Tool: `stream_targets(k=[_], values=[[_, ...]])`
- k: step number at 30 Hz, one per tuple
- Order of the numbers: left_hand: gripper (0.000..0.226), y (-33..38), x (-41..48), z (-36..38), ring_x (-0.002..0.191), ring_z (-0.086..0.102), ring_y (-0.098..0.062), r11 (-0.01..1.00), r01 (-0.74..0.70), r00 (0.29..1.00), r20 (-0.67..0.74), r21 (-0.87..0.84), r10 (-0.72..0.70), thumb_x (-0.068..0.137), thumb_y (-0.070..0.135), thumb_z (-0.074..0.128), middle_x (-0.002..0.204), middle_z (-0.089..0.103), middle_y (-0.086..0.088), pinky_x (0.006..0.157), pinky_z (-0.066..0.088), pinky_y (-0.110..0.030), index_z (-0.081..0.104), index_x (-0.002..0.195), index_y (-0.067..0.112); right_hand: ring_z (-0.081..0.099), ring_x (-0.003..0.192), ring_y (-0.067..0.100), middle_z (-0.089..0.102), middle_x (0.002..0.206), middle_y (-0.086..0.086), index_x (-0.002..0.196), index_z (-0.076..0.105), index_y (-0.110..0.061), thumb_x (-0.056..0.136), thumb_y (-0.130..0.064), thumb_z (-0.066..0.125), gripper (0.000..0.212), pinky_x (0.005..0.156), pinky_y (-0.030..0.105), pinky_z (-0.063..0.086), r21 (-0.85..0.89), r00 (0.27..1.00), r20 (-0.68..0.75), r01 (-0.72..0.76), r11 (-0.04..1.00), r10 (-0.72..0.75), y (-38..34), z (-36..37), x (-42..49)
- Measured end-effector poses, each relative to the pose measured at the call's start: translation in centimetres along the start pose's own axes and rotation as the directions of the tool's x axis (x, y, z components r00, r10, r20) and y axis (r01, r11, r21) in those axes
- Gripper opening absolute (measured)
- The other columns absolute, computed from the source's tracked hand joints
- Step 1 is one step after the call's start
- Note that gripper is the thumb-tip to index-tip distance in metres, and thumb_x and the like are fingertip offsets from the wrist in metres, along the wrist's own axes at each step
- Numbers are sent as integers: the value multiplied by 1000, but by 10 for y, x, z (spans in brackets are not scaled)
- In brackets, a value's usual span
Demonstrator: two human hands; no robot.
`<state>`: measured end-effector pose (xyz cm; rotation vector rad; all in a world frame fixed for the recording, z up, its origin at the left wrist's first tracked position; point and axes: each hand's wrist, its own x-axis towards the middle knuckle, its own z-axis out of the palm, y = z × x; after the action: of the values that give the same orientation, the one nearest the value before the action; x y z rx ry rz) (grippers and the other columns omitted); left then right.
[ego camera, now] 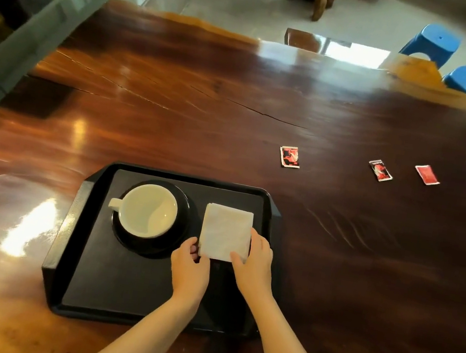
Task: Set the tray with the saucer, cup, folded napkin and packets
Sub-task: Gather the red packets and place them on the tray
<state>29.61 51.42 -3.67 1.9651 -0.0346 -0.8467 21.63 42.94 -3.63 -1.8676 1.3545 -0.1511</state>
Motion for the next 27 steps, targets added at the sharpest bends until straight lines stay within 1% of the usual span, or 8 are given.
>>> stream_targets(k=[5,7,10,17,20,22,24,27], values=[[36,8,-27,-4,111,46,-12,988,-114,993,-10,103,115,88,3,56,127,42,0,90,44,-29,52,119,21,38,130,18,38,143,4,142,31,-17,89,-17,59,60,105,36,39,50,999,37,18,999,-20,7,-40,17],[31,18,-36,5,108,46,-9,979,-168,986,26,114,166,89,3,55,121,42,5,85,43,-24,52,109,27,45,124,16,44,138,4,138,38,-16,88,-15,60,55,101,33,43,95,999,31,21,995,-24,13,-59,26],[28,42,-42,36,103,47,-8,961,-241,970,52,136,236,89,4,52,116,47,5,74,39,-14,55,106,26,51,114,13,52,130,4,132,45,-14,89,-14,59,46,92,25,44,107,998,26,46,993,-49,29,-88,40],[28,103,-22,130,92,53,-12,923,-291,956,43,252,289,85,5,53,115,61,-7,78,39,-23,60,111,14,57,103,16,58,119,5,124,53,-12,90,-19,57,35,86,24,44,0,997,71,34,999,-34,91,-170,82],[31,126,-4,166,91,53,-15,895,-296,955,74,334,288,84,8,55,117,61,-9,81,41,-26,59,115,13,58,103,19,59,118,7,120,55,-11,90,-21,55,32,88,30,45,-57,999,43,6,998,-4,119,-206,112],[36,140,10,186,100,57,-22,868,-283,959,110,408,261,85,12,56,120,60,-9,86,44,-31,56,121,14,57,107,22,60,117,8,118,56,-10,90,-21,55,31,90,33,46,-93,1000,12,-25,995,26,134,-227,134],[42,151,29,201,111,55,-28,813,-283,959,149,509,240,86,18,56,124,59,-10,92,43,-33,51,128,15,56,108,25,61,116,9,116,58,-8,90,-21,53,29,90,35,45,-104,997,-64,-37,994,30,145,-244,160],[48,163,65,220,114,54,-33,717,-296,954,164,632,249,87,22,55,126,57,-13,91,44,-36,46,133,16,53,110,27,61,114,11,115,60,-7,91,-19,51,27,89,37,44,-135,975,-223,-22,991,-9,157,-265,200]])
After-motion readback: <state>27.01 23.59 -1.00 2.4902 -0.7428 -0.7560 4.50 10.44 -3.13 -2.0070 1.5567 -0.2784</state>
